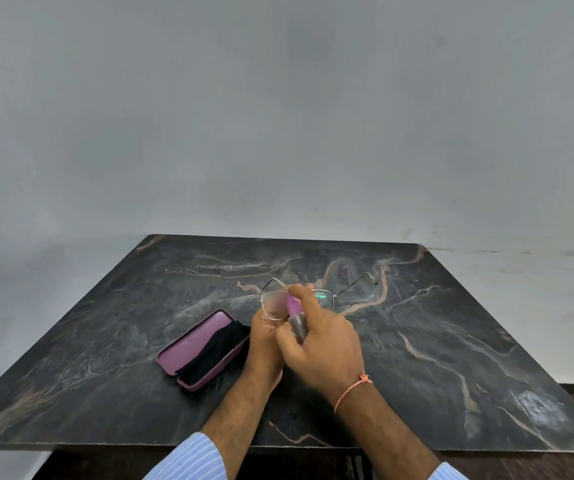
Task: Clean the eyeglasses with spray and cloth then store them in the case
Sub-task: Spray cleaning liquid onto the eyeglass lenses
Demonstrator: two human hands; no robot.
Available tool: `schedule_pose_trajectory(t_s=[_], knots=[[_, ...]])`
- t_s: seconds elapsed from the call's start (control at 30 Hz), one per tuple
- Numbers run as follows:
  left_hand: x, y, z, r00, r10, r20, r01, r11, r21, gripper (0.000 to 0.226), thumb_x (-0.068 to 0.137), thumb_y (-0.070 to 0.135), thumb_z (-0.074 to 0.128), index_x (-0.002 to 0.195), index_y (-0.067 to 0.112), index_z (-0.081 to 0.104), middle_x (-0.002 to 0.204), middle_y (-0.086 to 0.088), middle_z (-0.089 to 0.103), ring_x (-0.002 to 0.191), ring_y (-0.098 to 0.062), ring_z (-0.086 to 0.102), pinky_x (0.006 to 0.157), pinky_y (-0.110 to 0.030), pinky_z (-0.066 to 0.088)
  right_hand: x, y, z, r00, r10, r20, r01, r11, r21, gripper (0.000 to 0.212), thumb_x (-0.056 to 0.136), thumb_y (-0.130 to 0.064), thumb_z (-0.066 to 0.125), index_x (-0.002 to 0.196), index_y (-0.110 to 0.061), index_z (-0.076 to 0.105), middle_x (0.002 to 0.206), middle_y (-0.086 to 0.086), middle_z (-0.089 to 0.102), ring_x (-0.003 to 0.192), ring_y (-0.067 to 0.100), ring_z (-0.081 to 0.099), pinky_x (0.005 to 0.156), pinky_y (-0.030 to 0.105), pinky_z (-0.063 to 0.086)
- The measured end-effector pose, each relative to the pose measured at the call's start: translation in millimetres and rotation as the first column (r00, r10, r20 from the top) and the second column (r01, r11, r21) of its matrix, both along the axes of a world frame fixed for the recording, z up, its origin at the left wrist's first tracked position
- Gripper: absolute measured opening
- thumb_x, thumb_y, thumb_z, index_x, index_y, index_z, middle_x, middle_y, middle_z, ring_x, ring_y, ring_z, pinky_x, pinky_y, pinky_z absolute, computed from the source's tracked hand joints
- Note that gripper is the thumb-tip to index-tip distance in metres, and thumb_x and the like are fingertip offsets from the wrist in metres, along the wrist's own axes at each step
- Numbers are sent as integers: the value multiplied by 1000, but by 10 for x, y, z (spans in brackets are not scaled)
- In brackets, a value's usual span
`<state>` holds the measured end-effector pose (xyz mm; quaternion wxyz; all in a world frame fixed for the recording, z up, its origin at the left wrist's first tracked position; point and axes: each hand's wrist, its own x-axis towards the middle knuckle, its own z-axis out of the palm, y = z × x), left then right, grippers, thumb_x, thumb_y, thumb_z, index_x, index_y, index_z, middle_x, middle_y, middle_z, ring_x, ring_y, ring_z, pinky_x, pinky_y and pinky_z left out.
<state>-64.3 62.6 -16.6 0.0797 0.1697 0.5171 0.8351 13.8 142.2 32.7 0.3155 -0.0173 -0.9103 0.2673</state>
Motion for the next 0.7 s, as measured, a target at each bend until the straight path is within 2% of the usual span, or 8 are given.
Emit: schedule_pose_trajectory(t_s=[0.13, 0.23, 0.3, 0.37, 0.47, 0.53, 0.6, 0.7], knots=[[-5, 6, -11, 1000, 7, 13, -7, 1000, 16, 23, 103, 4, 66, 125, 3, 72, 100, -11, 80, 91, -23, 77, 78, -33, 64, 86, 57, -15, 999, -6, -43, 10, 996, 90, 58, 87, -43, 57, 143, -49, 43, 68, -21, 51, 67, 10, 63, 60, 31, 51], [-7, 44, 7, 999, 44, -6, -43, 999, 27, 25, 98, 16, 75, 122, 11, 77, 108, -10, 83, 96, -20, 78, 80, -32, 61, 221, 217, -113, 998, -19, -66, 22, 999, 40, 66, 88, -45, 59, 152, -52, 40, 59, -23, 49, 58, 2, 54, 56, 17, 42], [-17, 56, 9, 996, 88, -23, -88, 996, -11, 28, 94, 27, 74, 121, 22, 76, 117, -1, 84, 101, -13, 75, 78, -28, 57, 328, 383, -209, 994, -22, -104, 21, 1000, -12, 69, 92, -42, 63, 157, -43, 39, 56, -24, 50, 53, -1, 55, 53, 8, 34], [-29, 69, 3, 993, 113, -30, -114, 993, -43, 24, 98, 25, 72, 121, 26, 74, 121, 6, 83, 101, -7, 74, 77, -26, 56, 421, 564, -311, 992, -63, -109, 61, 998, -27, 73, 95, -38, 69, 161, -33, 38, 56, -23, 52, 50, 1, 56, 50, 7, 34], [-38, 63, 5, 989, 142, -42, -145, 987, -76, 20, 104, 17, 69, 117, 31, 76, 118, 11, 83, 102, -10, 74, 78, -27, 57, 495, 860, -419, 971, -225, -76, 222, 974, -41, 56, 97, -43, 70, 149, -29, 53, 68, -17, 63, 52, 4, 58, 50, 28, 51], [-37, 59, 14, 988, 147, -51, -151, 984, -92, 23, 106, 16, 68, 116, 34, 76, 119, 11, 83, 106, -13, 74, 79, -29, 57, 495, 1088, -472, 952, -305, -33, 301, 949, -88, 41, 95, -48, 69, 132, -31, 63, 82, -15, 71, 65, 10, 67, 61, 37, 57], [-34, 64, 7, 989, 141, -53, -146, 985, -91, 23, 106, 15, 67, 116, 34, 76, 122, 9, 82, 108, -14, 73, 80, -29, 57, 491, 1255, -498, 942, -334, 33, 334, 925, -181, 31, 94, -49, 72, 120, -35, 65, 91, -17, 74, 80, 13, 72, 73, 42, 60], [-40, 63, -2, 990, 133, -55, -137, 987, -79, 23, 107, 15, 66, 118, 33, 75, 123, 9, 82, 108, -15, 72, 81, -32, 57, 463, 1370, -516, 939, -330, 96, 344, 889, -301, 32, 92, -48, 77, 119, -33, 67, 95, -20, 75, 86, 9, 72, 83, 43, 61]])
